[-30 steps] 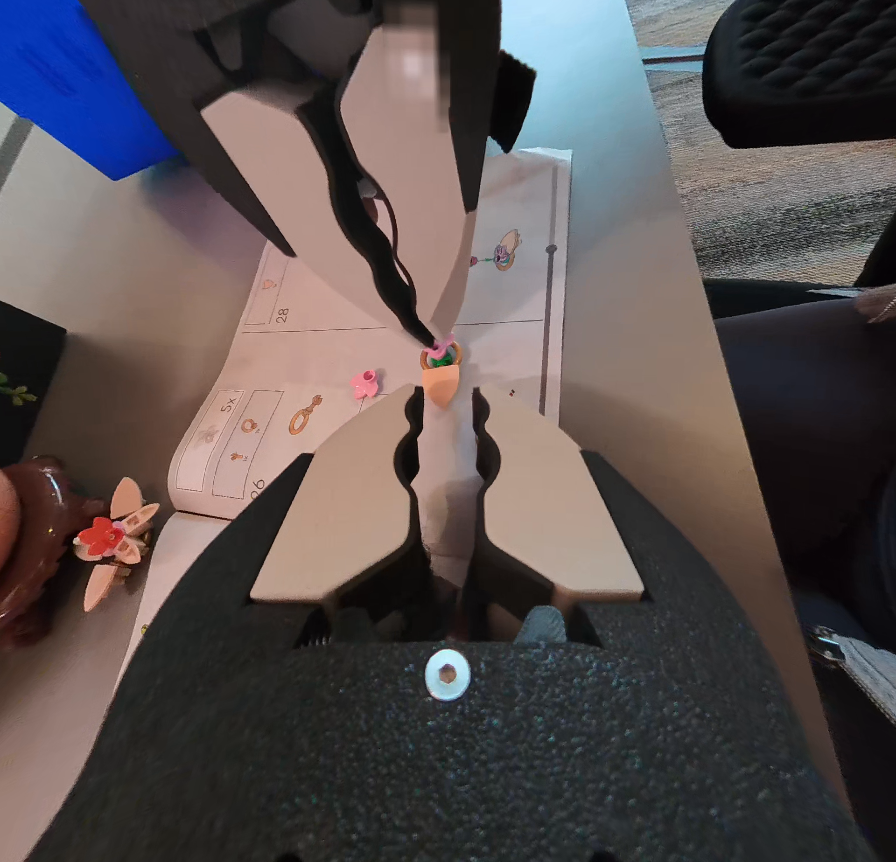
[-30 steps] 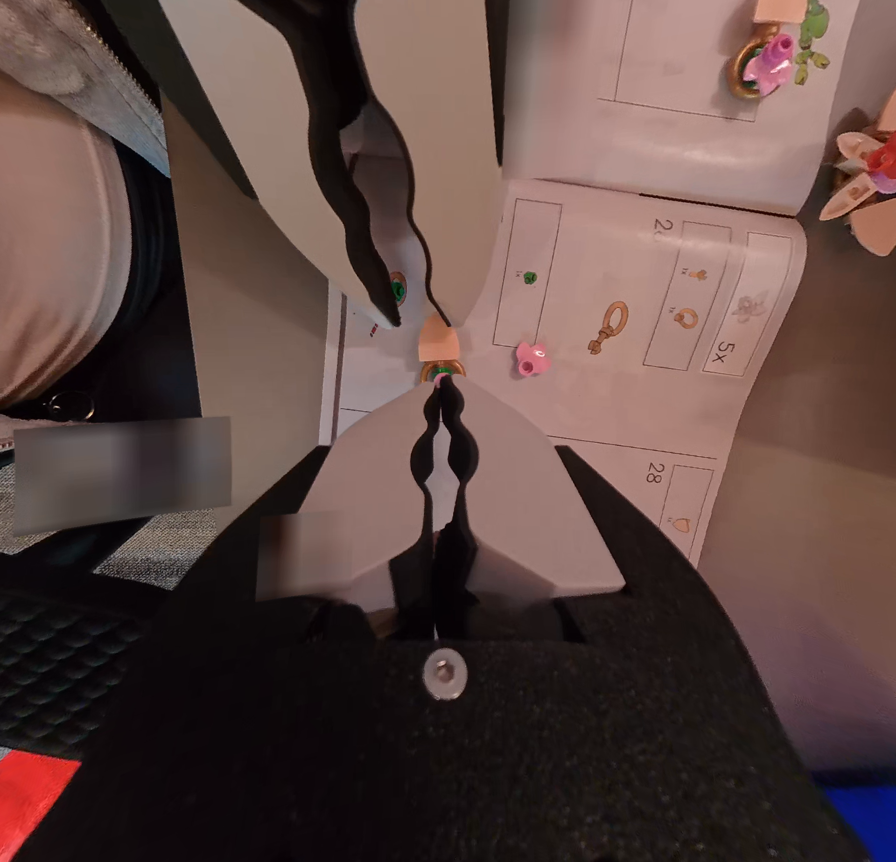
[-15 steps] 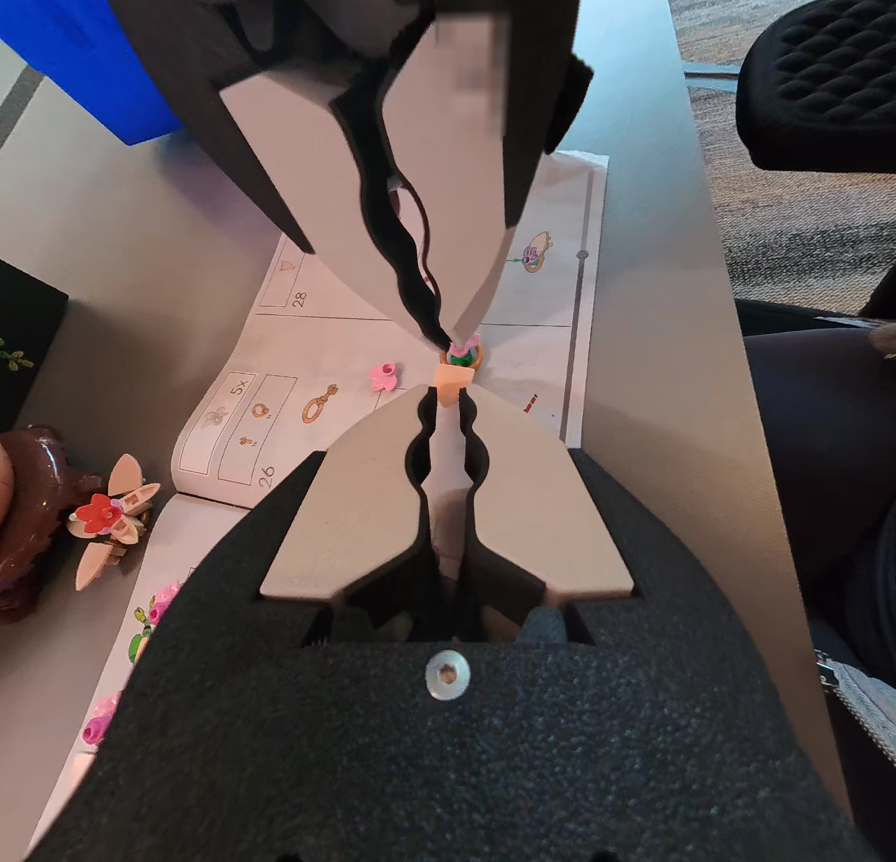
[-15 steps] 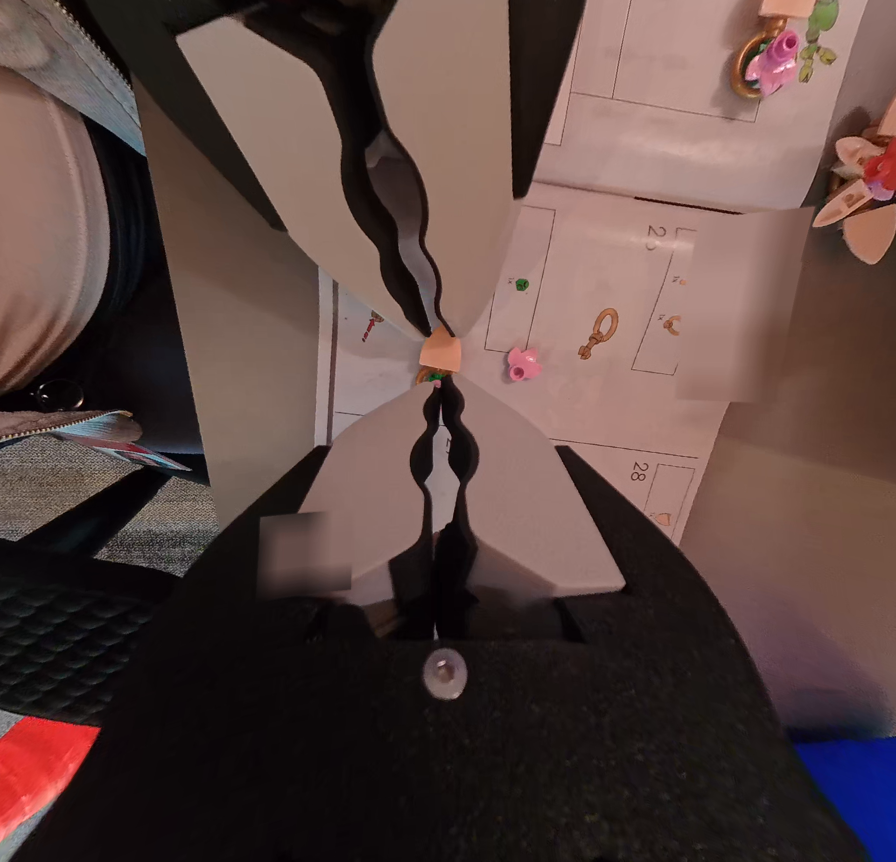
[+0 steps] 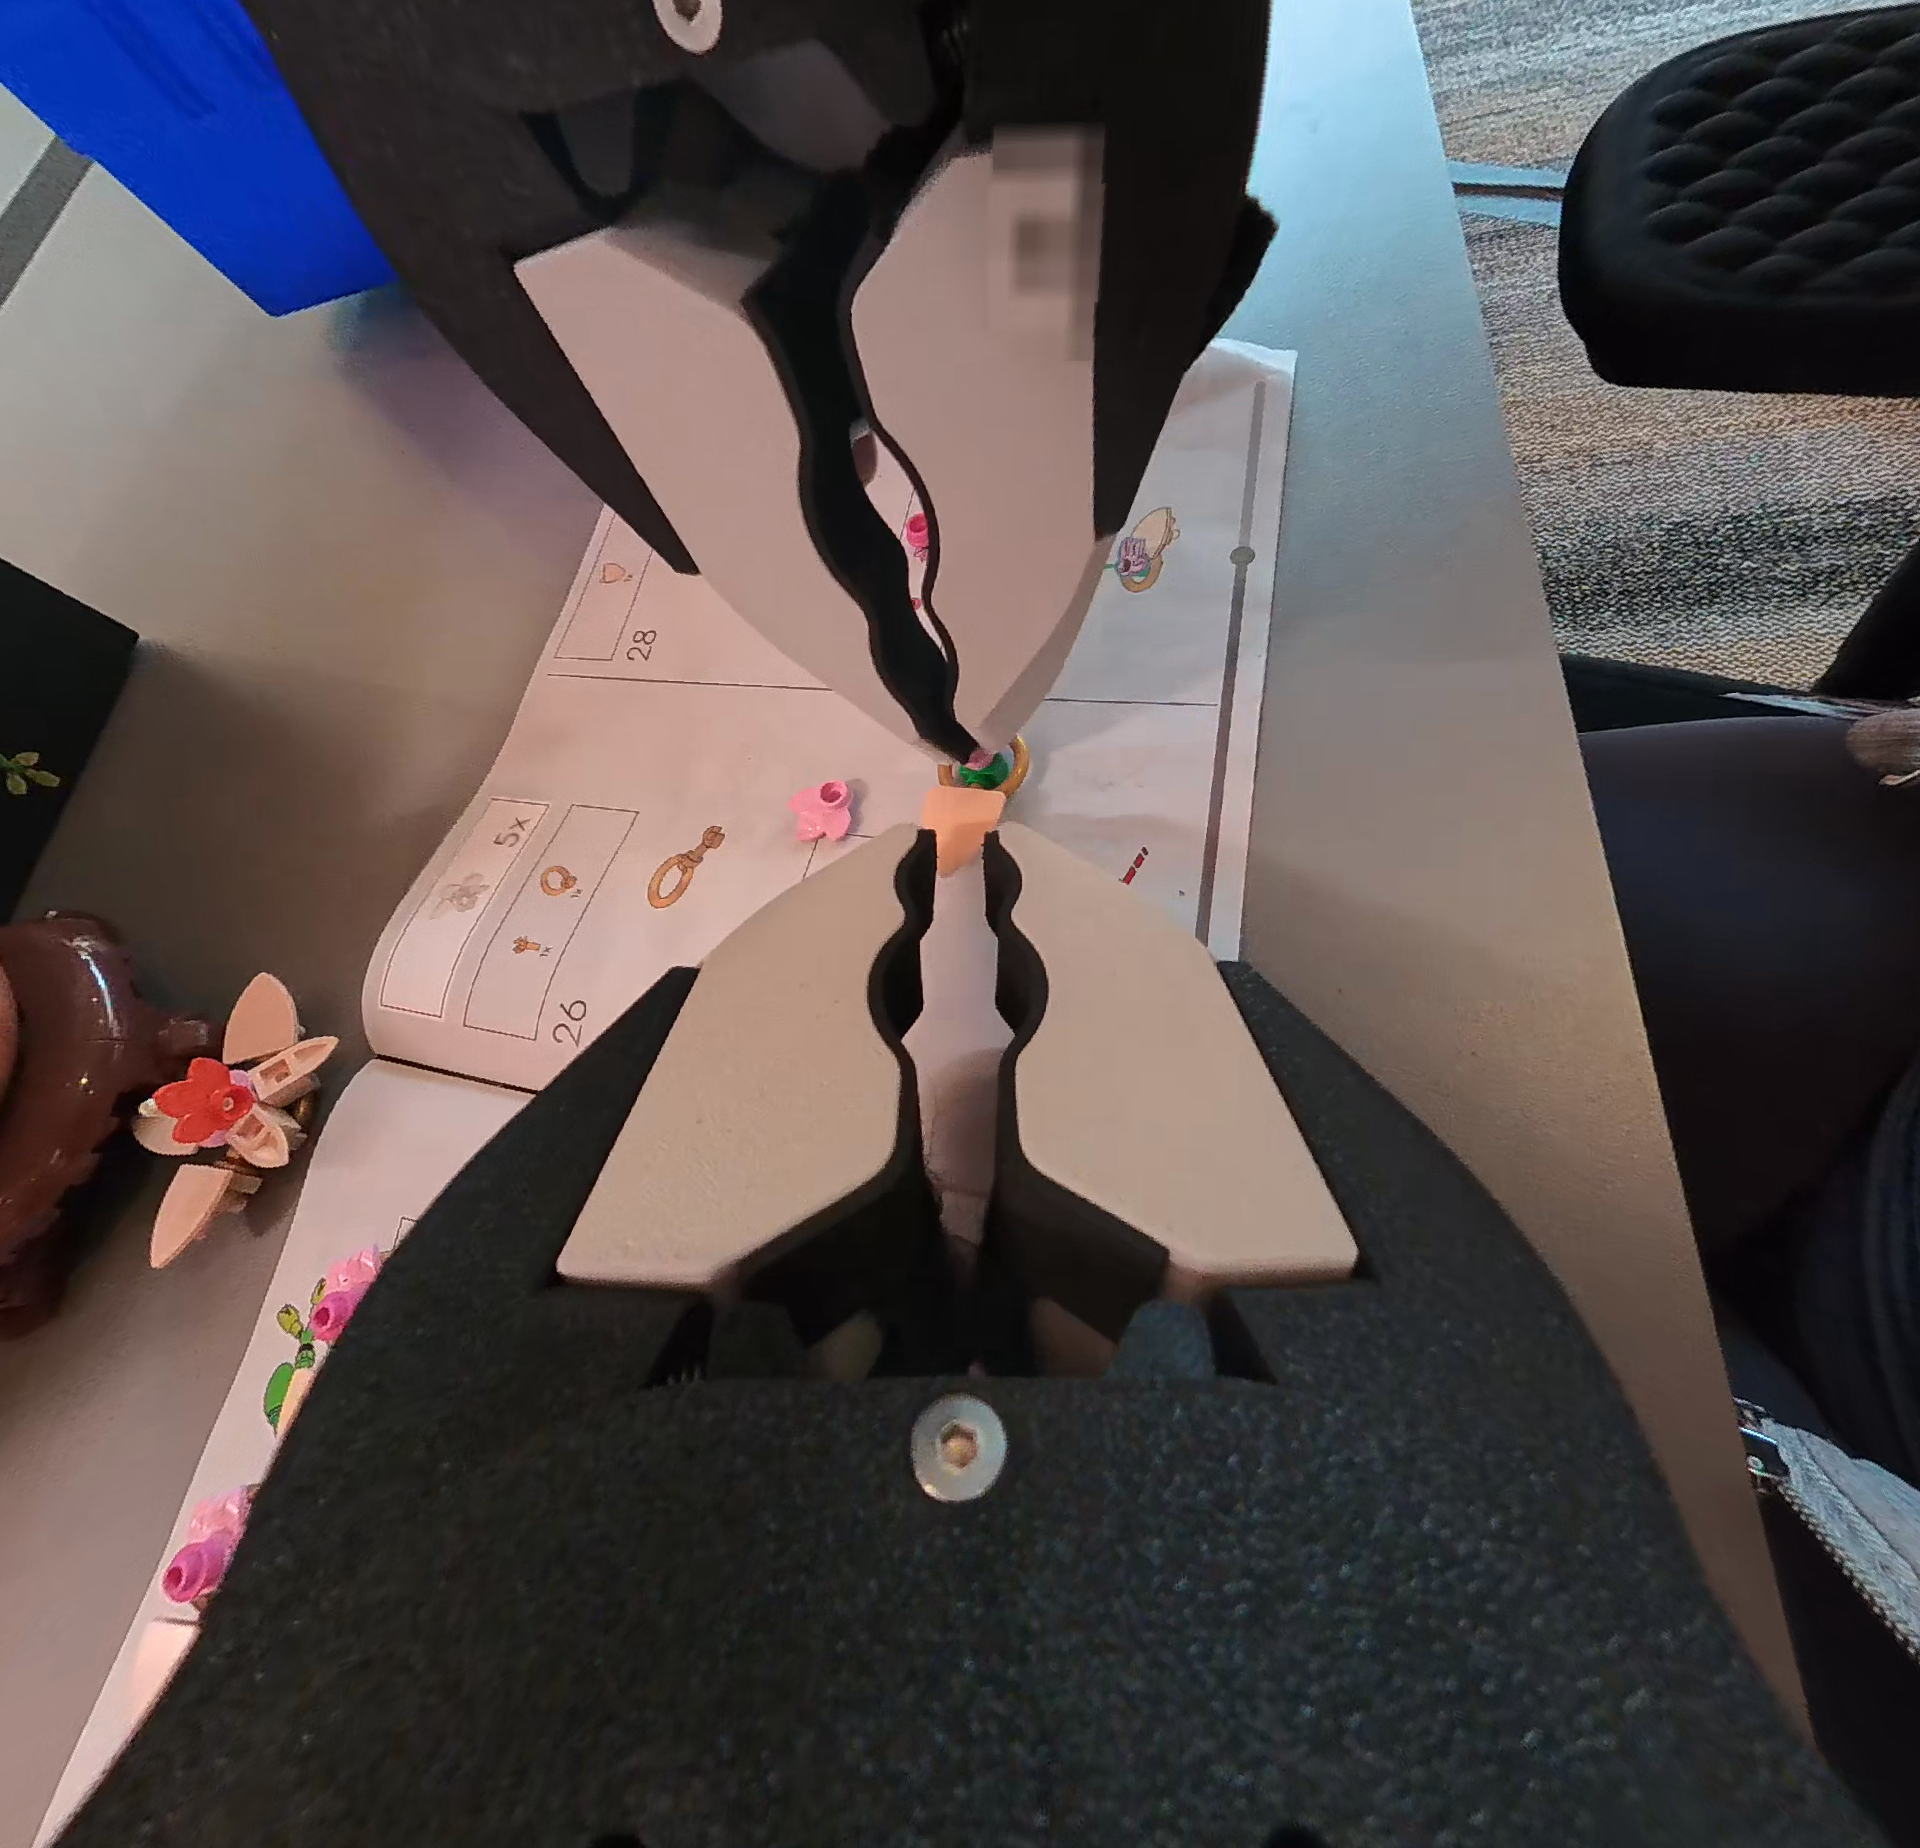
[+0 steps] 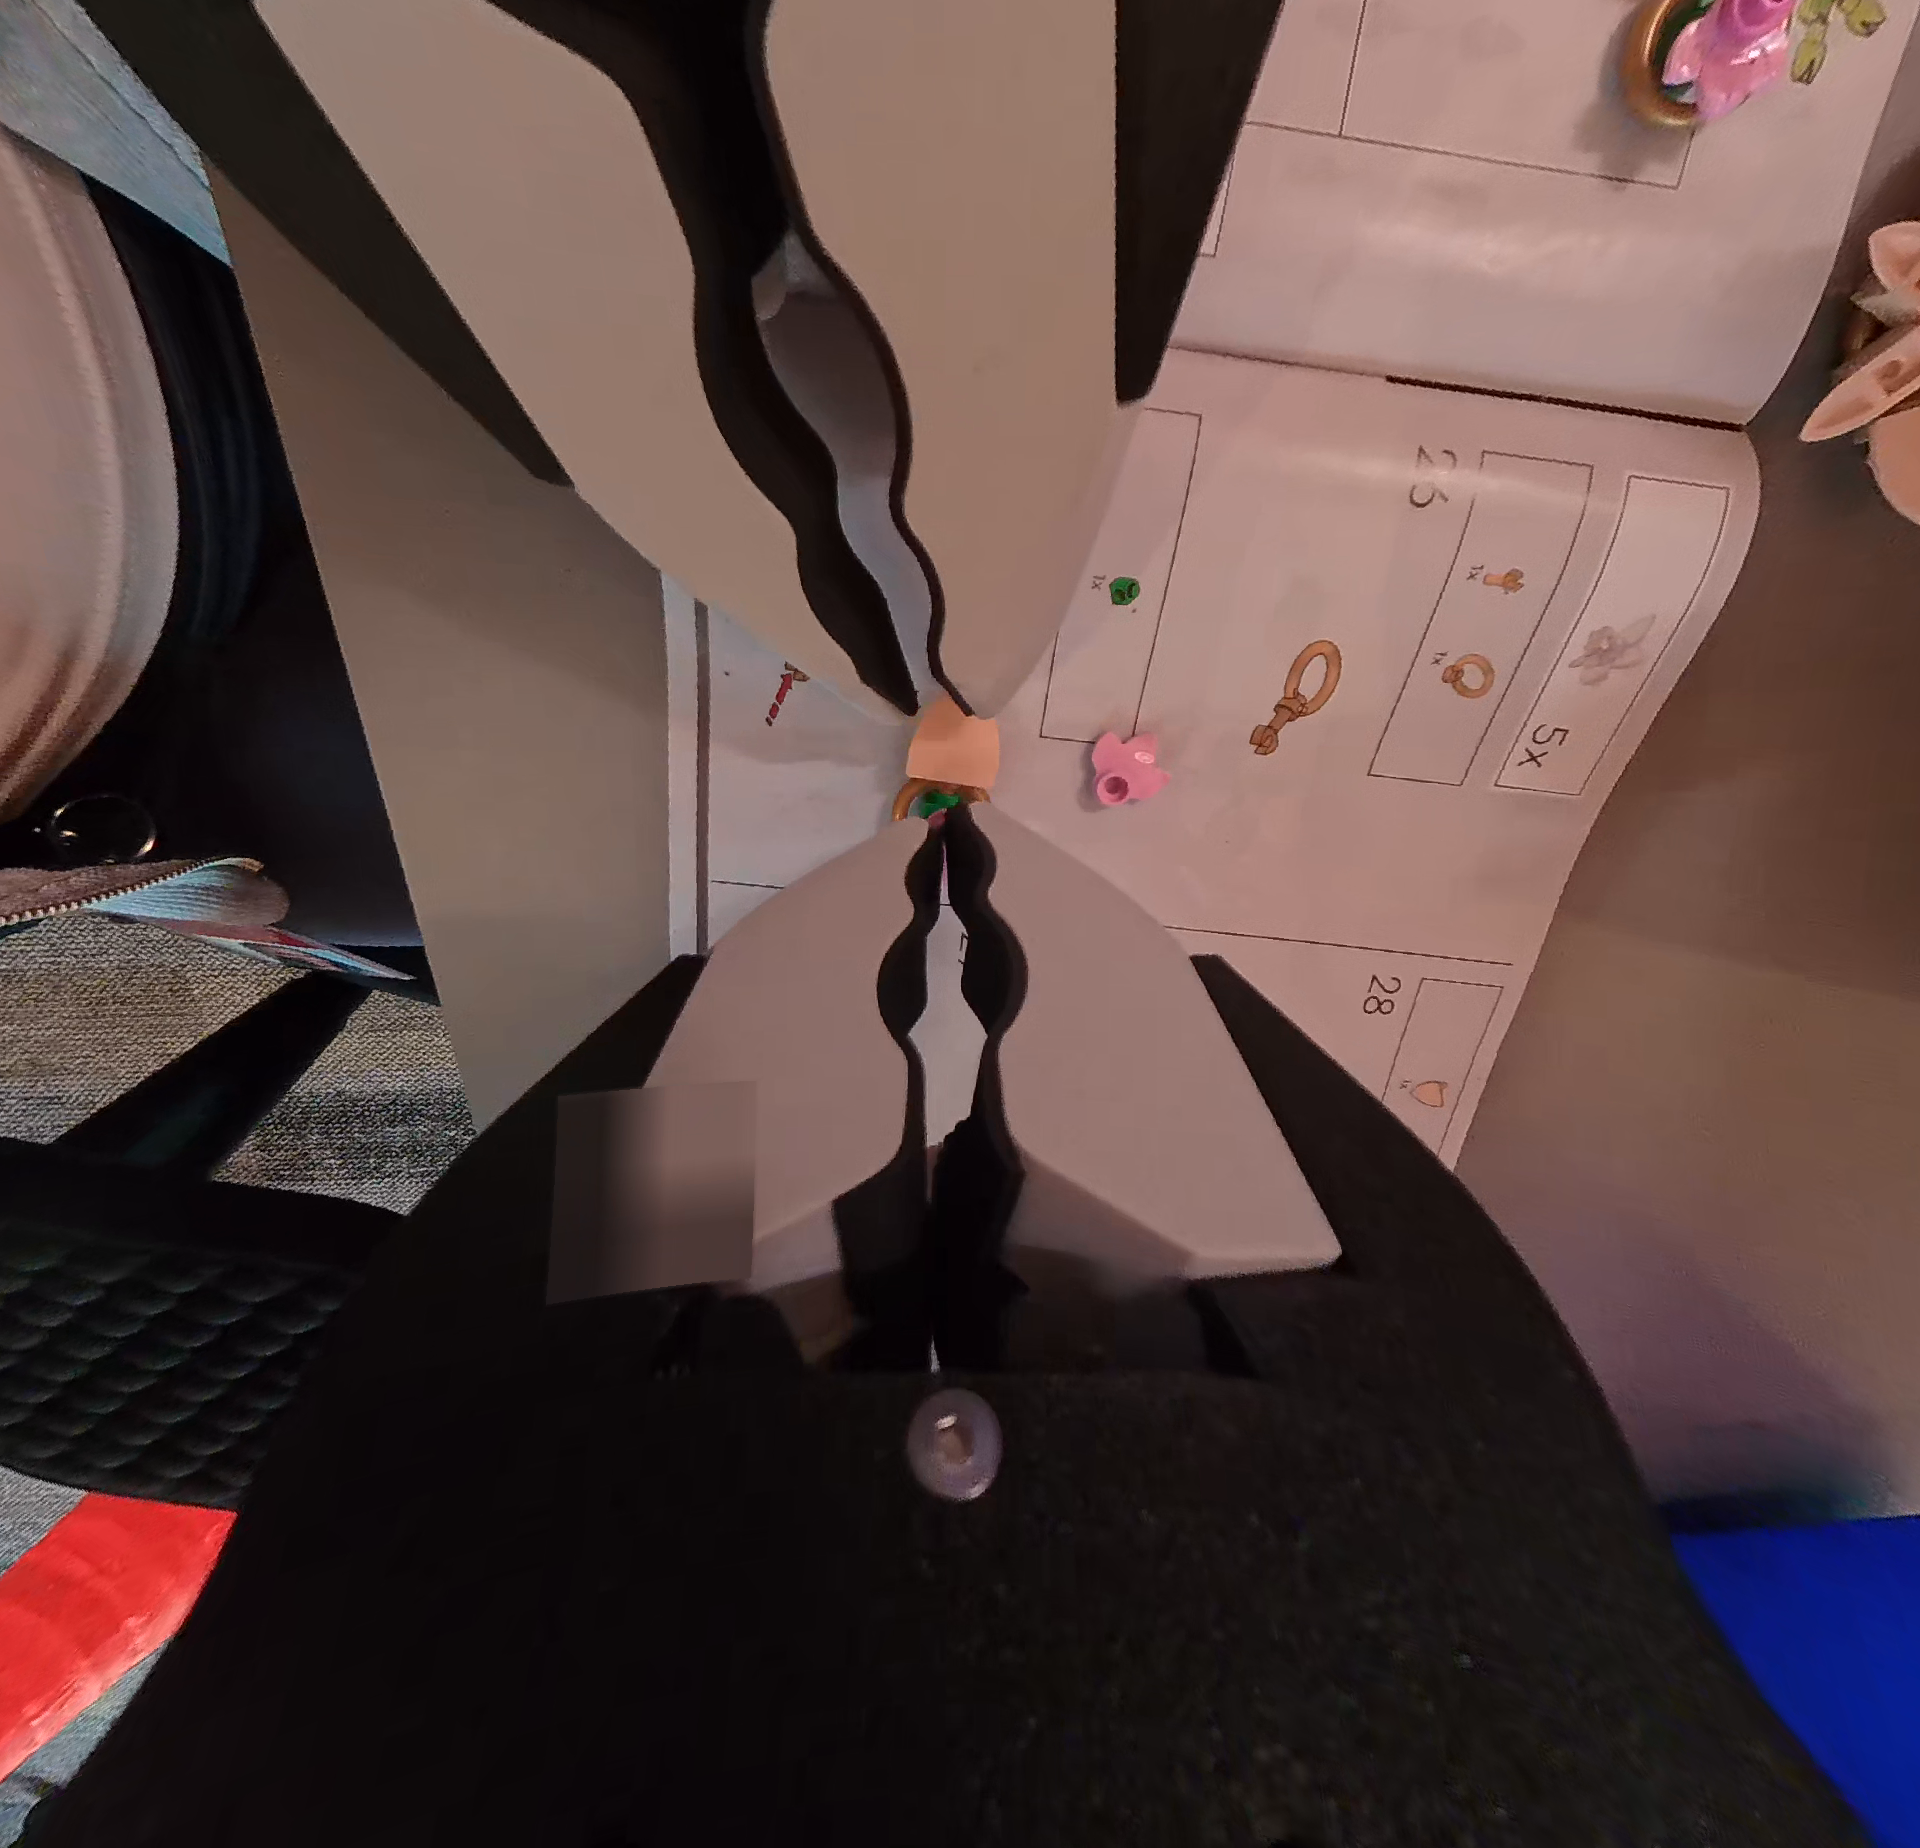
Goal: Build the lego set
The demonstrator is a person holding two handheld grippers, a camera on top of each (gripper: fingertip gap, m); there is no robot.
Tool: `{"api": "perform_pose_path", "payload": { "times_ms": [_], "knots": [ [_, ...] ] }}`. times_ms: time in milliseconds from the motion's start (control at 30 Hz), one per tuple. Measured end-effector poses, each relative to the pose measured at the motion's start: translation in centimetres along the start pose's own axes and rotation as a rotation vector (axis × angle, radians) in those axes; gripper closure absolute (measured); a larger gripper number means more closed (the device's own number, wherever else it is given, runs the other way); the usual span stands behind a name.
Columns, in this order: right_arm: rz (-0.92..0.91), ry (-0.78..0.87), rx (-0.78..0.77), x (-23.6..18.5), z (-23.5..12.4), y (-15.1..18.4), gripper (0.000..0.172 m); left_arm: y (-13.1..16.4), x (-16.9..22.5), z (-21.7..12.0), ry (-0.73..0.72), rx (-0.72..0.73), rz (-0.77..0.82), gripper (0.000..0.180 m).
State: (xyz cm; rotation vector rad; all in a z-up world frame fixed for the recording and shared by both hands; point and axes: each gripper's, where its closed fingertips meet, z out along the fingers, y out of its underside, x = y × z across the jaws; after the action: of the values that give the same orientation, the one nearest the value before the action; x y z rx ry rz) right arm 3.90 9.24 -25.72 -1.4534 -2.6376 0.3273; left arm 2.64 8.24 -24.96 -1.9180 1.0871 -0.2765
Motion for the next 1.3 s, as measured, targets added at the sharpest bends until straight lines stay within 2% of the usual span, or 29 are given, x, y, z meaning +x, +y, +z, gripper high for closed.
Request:
{"api": "perform_pose_path", "payload": {
  "times_ms": [733, 1100, 1300],
  "knots": [
    [0.091, -0.002, -0.019, -0.2, 0.0, -0.1, 0.172, -0.4, -0.1, -0.4, 0.008, 0.035, -0.021, 0.172],
    [0.101, -0.017, 0.071, 0.1, -1.4, -0.7, 0.162, -1.3, -1.1, -4.0, -0.052, 0.124, -0.065, 0.159],
    [0.139, 0.099, 0.123, 1.6, -3.9, 0.2, 0.161, -0.5, -0.5, -4.8, -0.112, 0.140, -0.092, 0.142]
  ]
}}
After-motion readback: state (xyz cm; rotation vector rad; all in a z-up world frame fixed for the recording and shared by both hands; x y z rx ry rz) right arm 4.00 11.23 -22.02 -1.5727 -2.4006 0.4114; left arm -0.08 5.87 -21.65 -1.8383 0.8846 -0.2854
